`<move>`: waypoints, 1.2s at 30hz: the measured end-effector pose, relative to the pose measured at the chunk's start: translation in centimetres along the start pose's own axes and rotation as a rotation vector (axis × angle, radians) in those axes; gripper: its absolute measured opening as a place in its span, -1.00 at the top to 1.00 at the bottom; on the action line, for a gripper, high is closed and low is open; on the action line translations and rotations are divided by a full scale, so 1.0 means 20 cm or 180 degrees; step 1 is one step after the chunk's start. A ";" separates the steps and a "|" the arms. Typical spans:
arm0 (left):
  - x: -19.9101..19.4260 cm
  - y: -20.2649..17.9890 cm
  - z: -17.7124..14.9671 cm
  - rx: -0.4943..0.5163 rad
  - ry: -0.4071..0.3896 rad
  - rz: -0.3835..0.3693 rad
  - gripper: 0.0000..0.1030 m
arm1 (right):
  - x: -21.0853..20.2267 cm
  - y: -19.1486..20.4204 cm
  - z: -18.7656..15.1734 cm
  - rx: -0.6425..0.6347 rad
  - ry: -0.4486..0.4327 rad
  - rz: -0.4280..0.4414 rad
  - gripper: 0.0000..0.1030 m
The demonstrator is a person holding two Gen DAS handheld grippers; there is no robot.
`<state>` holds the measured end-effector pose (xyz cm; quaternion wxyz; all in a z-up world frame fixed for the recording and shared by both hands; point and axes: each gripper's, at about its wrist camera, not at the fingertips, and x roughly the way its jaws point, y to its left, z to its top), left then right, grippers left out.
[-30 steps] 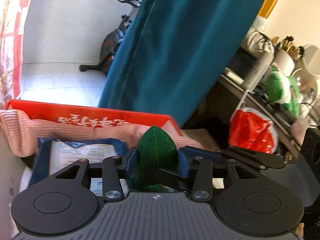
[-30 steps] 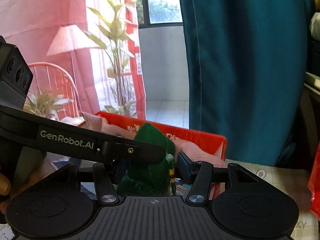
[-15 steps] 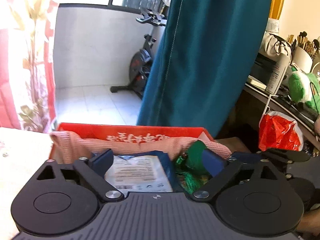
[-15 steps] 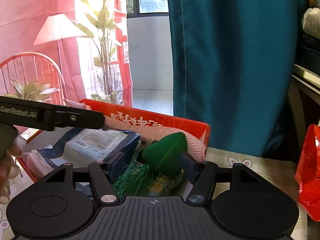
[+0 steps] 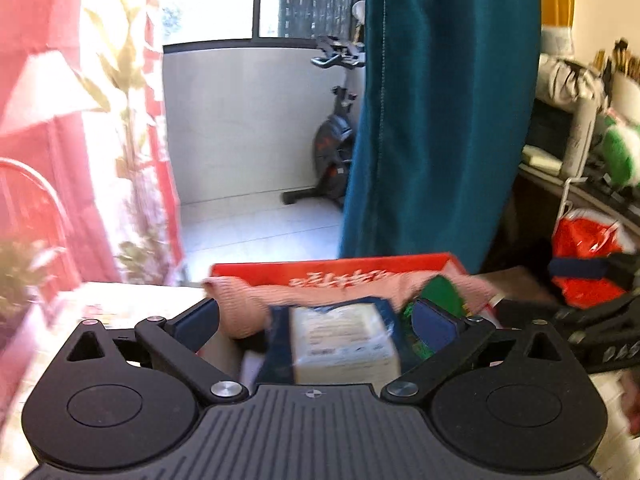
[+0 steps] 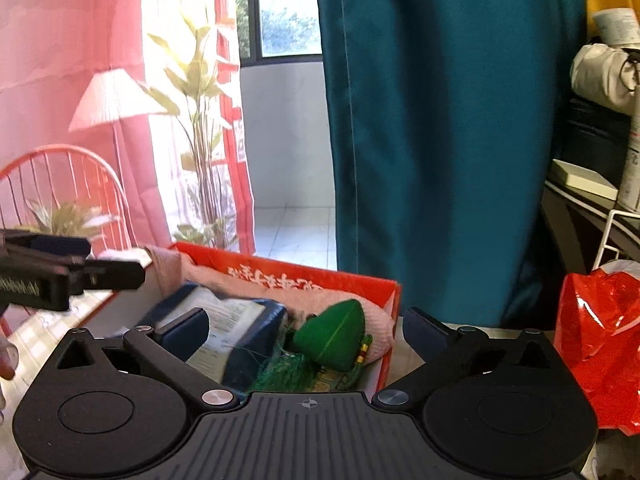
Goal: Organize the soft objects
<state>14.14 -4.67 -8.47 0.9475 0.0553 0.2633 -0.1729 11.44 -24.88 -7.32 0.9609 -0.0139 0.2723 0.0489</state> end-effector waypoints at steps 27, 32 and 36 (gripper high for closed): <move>-0.79 -0.02 0.06 0.0102 -0.0535 0.0325 -1.00 | -0.74 0.35 0.11 0.0093 -0.0400 -0.0311 -0.99; -0.93 -0.04 0.05 0.0035 -0.0602 0.0319 -1.00 | -0.91 0.40 0.12 0.0137 -0.0474 -0.0258 -0.99; -0.98 -0.05 0.03 0.0014 -0.0643 0.0361 -1.00 | -1.03 0.42 0.11 0.0186 -0.0549 -0.0319 -0.99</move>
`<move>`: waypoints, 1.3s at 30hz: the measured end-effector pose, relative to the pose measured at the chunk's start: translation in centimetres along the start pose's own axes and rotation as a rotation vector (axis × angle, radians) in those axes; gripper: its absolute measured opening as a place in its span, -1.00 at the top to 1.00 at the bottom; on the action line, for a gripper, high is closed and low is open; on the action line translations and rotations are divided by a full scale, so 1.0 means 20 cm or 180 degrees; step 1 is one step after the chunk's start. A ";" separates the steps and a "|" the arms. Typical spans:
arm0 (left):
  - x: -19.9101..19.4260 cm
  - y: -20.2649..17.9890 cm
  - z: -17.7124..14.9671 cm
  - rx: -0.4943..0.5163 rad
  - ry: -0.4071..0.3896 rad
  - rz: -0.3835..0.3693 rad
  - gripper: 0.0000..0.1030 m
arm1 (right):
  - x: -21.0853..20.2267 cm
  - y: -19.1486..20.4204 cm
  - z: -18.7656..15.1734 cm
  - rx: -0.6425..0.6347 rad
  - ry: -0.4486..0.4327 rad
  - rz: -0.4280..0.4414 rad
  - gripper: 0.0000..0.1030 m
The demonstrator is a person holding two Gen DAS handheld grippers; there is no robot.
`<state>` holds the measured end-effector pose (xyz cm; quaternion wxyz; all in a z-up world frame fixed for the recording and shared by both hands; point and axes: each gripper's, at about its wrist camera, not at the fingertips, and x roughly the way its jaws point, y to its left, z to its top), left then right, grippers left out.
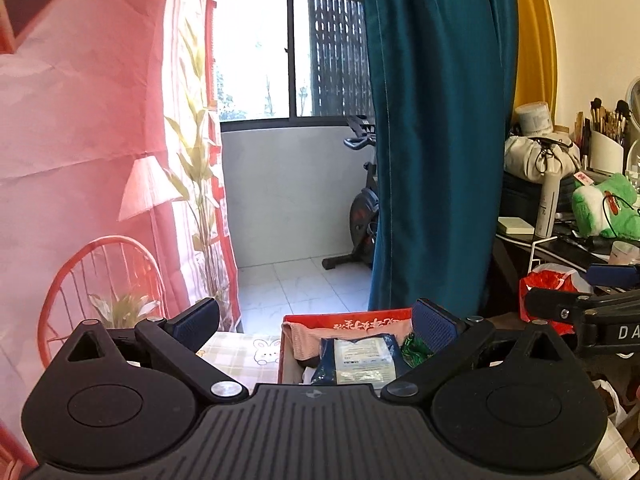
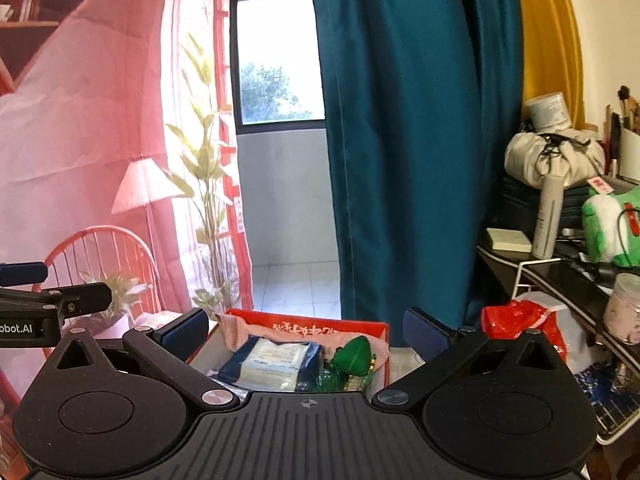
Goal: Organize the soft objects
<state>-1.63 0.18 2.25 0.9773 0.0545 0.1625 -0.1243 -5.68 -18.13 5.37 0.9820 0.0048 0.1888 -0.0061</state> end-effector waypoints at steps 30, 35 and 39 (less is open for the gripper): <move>-0.07 0.05 -0.03 -0.0200 0.0042 0.0100 -1.00 | -0.09 -0.06 -0.02 0.0149 0.0010 -0.0082 -0.99; -0.07 0.06 -0.03 -0.0243 0.0064 0.0093 -1.00 | -0.10 -0.06 -0.02 0.0156 0.0004 -0.0079 -0.99; -0.06 0.06 -0.03 -0.0249 0.0075 0.0103 -1.00 | -0.10 -0.06 -0.01 0.0161 0.0016 -0.0077 -0.99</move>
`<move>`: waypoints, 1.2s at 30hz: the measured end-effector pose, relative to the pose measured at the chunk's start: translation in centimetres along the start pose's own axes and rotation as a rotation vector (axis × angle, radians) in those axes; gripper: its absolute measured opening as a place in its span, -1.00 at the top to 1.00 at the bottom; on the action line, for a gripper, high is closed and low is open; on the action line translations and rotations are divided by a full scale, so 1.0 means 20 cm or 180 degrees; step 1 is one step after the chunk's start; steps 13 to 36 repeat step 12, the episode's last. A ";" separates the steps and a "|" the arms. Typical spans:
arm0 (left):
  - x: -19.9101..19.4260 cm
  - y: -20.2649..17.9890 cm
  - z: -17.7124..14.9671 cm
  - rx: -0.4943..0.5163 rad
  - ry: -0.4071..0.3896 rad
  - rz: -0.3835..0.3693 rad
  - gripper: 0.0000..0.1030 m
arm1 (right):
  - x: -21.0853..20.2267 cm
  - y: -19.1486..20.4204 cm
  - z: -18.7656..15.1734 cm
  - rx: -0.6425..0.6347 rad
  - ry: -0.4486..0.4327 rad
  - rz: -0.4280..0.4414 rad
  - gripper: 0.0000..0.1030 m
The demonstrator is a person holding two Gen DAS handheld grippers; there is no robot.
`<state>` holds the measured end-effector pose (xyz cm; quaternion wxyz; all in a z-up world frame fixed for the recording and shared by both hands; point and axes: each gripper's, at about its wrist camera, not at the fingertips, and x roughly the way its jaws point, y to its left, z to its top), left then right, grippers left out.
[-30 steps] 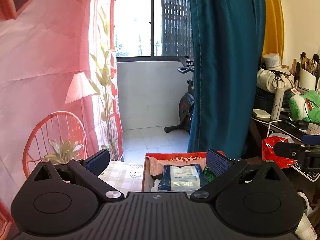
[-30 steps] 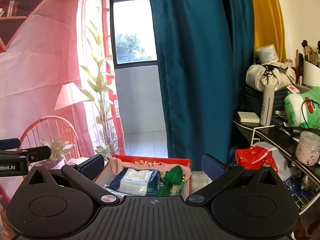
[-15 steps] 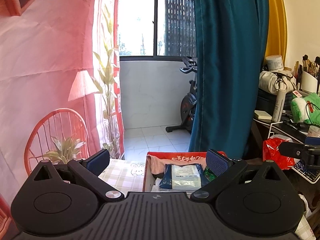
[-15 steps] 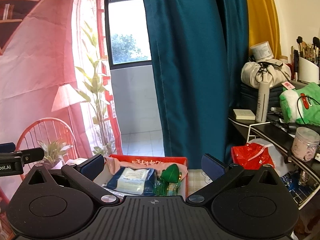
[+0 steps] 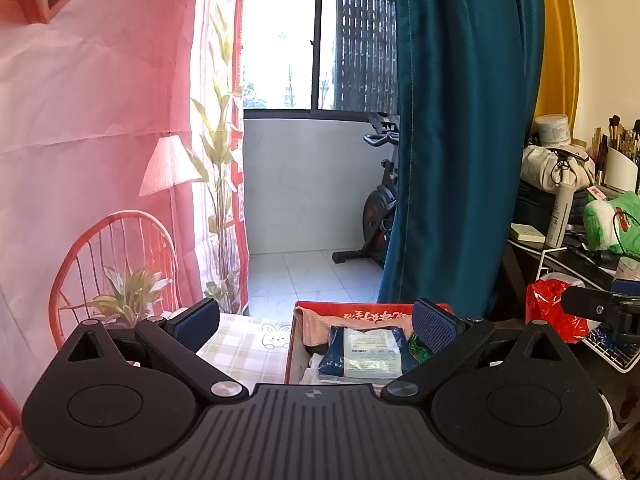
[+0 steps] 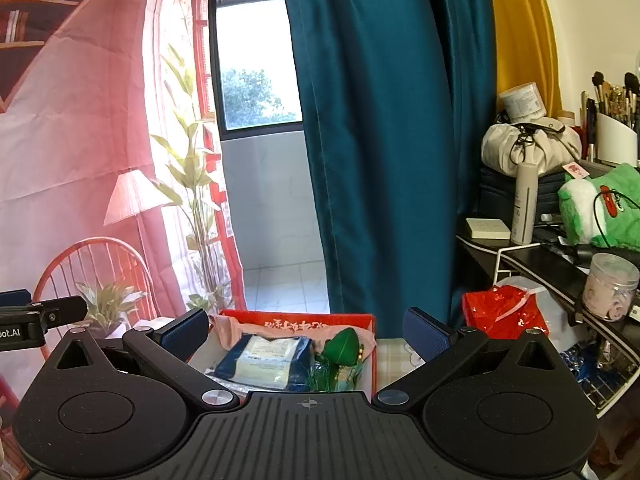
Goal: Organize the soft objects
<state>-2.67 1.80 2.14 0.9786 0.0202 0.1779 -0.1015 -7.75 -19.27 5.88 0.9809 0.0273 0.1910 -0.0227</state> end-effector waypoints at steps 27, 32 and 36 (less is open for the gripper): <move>0.00 0.01 0.00 -0.0050 0.0008 0.0005 -1.00 | 0.00 0.01 0.00 -0.0001 0.0004 -0.0006 -0.99; 0.00 0.01 0.00 -0.0050 0.0008 0.0005 -1.00 | 0.00 0.01 0.00 -0.0001 0.0004 -0.0006 -0.99; 0.00 0.01 0.00 -0.0050 0.0008 0.0005 -1.00 | 0.00 0.01 0.00 -0.0001 0.0004 -0.0006 -0.99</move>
